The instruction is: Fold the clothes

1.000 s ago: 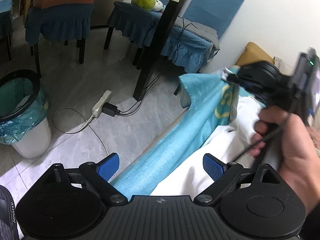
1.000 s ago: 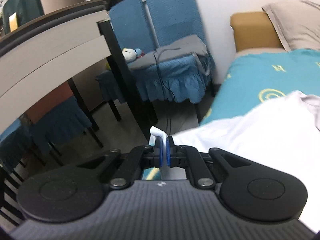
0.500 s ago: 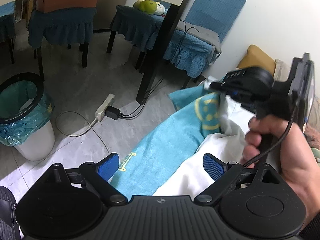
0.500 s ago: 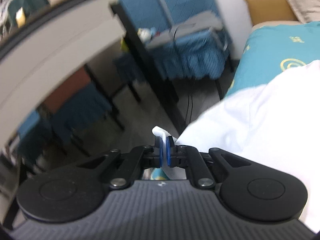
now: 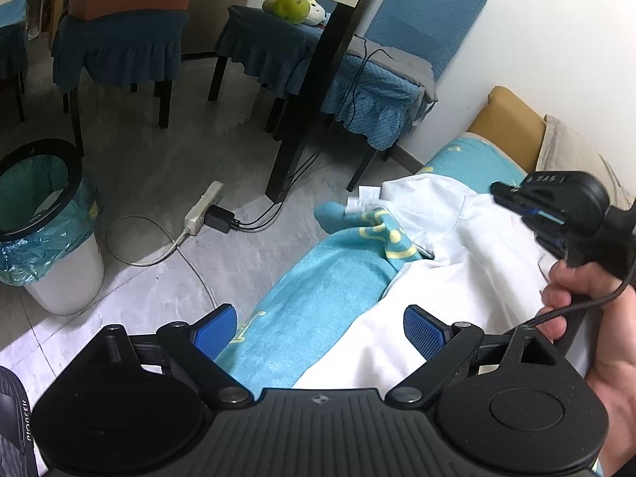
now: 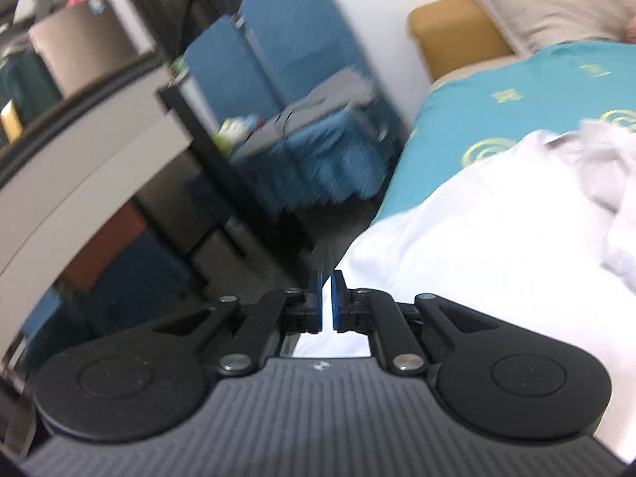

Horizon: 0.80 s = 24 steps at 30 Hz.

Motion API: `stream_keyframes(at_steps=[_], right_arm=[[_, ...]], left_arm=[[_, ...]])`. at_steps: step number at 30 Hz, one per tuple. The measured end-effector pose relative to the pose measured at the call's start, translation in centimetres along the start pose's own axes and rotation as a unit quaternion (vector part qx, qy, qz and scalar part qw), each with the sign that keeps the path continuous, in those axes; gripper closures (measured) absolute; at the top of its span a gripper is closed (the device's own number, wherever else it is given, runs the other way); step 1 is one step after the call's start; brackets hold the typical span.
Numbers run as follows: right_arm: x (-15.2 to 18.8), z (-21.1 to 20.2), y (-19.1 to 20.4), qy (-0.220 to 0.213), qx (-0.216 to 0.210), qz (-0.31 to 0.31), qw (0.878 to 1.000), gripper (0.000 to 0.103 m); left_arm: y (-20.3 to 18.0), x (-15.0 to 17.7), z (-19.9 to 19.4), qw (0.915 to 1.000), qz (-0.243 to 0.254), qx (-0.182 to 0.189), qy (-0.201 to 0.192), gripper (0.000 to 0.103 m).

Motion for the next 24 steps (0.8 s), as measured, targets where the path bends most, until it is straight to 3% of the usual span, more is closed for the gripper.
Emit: stream_keyframes(at_steps=[5,7,8,12,14,17,19,21,24], right_arm=[[1.0,3.4,3.9,0.089,0.002,-0.106,0.99,0.088],[1.7,5.4,5.8,0.138,-0.001,-0.153,0.979,0.039],[2.2,6.3,6.9,0.15,0.0,-0.185,0.971,0.032],[3.8,9.2,10.3,0.19,-0.01,-0.274,0.943,0.035],[4.8,11.1,11.4,0.218,0.006,-0.314,0.924,0.038],[5.8,13.3,11.9,0.256,0.035,-0.339,0.904,0.06],[5.7,13.9,11.6,0.265,0.052,-0.332,0.904,0.095],[5.5,13.7,11.7,0.249,0.046,-0.322,0.912,0.097],[4.2,11.4,11.2,0.195,0.041,-0.29,0.936,0.097]], left_arm=[[0.4,-0.1,0.1,1.0,-0.007,-0.006,0.003,0.01],[0.5,-0.2,0.2,0.9999,-0.011,-0.007,0.007,0.01],[0.5,-0.2,0.2,0.9998,-0.012,-0.01,0.008,0.01],[0.8,-0.2,0.5,0.9995,-0.021,-0.02,0.014,0.01],[1.0,-0.2,0.6,0.9992,-0.027,-0.026,0.016,0.01],[1.3,-0.2,0.8,0.9989,-0.031,-0.029,0.019,0.01],[1.4,-0.1,0.9,0.9988,-0.034,-0.028,0.021,0.01],[1.4,0.0,0.8,0.9989,-0.034,-0.025,0.02,0.01],[1.4,0.2,0.6,0.9992,-0.033,-0.02,0.01,0.01]])
Point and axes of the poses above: each gripper's, at about its wrist camera, not at the fingertips, and z roughly the way its jaws point, y to its left, x to its underside, the point moved 2 cm from there along z, roughly the way its jaws point, and after that the axes turned 4 degrees about z, right-handed, at the moved point
